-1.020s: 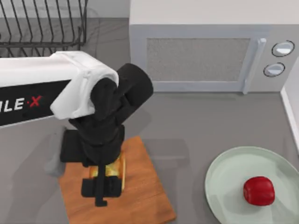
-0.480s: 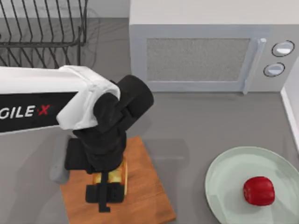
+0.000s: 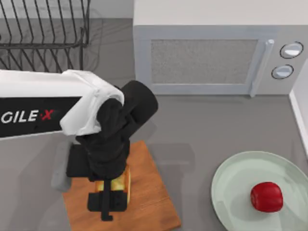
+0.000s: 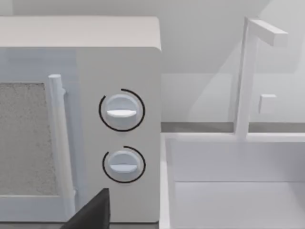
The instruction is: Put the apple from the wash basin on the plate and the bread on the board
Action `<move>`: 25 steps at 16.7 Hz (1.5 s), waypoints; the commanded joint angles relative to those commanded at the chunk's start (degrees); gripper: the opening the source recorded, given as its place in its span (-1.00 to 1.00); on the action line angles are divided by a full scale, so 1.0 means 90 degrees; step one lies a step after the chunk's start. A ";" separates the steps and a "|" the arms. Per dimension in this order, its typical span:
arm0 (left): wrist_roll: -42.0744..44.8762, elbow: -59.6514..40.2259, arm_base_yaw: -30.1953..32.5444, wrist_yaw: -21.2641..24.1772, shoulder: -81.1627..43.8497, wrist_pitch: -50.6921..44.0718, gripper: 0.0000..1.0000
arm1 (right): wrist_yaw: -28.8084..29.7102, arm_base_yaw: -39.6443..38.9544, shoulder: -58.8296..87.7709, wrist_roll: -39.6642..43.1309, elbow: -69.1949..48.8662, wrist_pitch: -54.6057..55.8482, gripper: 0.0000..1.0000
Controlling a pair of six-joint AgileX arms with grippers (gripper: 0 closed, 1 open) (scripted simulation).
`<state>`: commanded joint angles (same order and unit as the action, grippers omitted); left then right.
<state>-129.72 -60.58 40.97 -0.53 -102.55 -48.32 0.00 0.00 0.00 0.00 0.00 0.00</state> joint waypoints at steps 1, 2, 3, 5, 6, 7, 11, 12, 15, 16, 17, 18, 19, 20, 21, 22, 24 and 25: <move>0.0000 0.0000 0.0000 0.0000 0.0000 0.0000 -0.40 | 0.0000 0.0000 0.0000 0.0000 0.0000 0.0000 1.00; 0.0000 0.0000 0.0000 0.0000 0.0000 0.0000 -0.25 | 0.0000 0.0000 0.0000 0.0000 0.0000 0.0000 1.00; 0.0000 0.0000 0.0000 0.0000 0.0000 0.0000 -0.10 | 0.0000 0.0000 0.0000 0.0000 0.0000 0.0000 1.00; 0.0000 0.0000 0.0000 0.0000 0.0000 0.0000 0.21 | 0.0000 0.0000 0.0000 0.0000 0.0000 0.0000 1.00; 0.0000 0.0000 0.0000 0.0000 0.0000 0.0000 0.36 | 0.0000 0.0000 0.0000 0.0000 0.0000 0.0000 1.00; 0.0000 0.0000 0.0000 0.0000 0.0000 0.0000 0.51 | 0.0000 0.0000 0.0000 0.0000 0.0000 0.0000 1.00; 0.0000 0.0000 0.0000 0.0000 0.0000 0.0000 1.00 | 0.0000 0.0000 0.0000 0.0000 0.0000 0.0000 1.00; 0.0000 0.0000 0.0000 0.0000 0.0000 0.0000 1.00 | 0.0000 0.0000 0.0000 0.0000 0.0000 0.0000 1.00; 0.0000 0.0000 0.0000 0.0000 0.0000 0.0000 1.00 | 0.0000 0.0000 0.0000 0.0000 0.0000 0.0000 1.00; 0.0000 0.0000 0.0000 0.0000 0.0000 0.0000 1.00 | 0.0000 0.0000 0.0000 0.0000 0.0000 0.0000 1.00; 0.0000 0.0000 0.0000 0.0000 0.0000 0.0000 1.00 | 0.0000 0.0000 0.0000 0.0000 0.0000 0.0000 1.00; 0.0000 0.0000 0.0000 0.0000 0.0000 0.0000 1.00 | 0.0000 0.0000 0.0000 0.0000 0.0000 0.0000 1.00; 0.0000 -0.0002 -0.0004 0.0000 0.0005 -0.0001 1.00 | 0.0000 0.0000 0.0000 0.0000 0.0000 0.0000 1.00; 0.0000 -0.0002 -0.0004 0.0000 0.0005 -0.0001 1.00 | 0.0000 0.0000 0.0000 0.0000 0.0000 0.0000 1.00; 0.0060 0.0007 -0.0025 -0.0006 0.0065 0.0059 1.00 | 0.0000 0.0000 0.0000 0.0000 0.0000 0.0000 1.00; 0.0184 0.0045 -0.0069 -0.0017 0.0169 0.0183 1.00 | 0.0000 0.0000 0.0000 0.0000 0.0000 0.0000 1.00; 0.0635 0.0216 -0.0221 -0.0049 0.0498 0.0597 1.00 | 0.0000 0.0000 0.0000 0.0000 0.0000 0.0000 1.00; 0.0962 0.0349 -0.0326 -0.0067 0.0721 0.0868 1.00 | 0.0000 0.0000 0.0000 0.0000 0.0000 0.0000 1.00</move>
<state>-121.06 -57.44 38.03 -1.13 -96.06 -40.51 0.00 0.00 0.00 0.00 0.00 0.00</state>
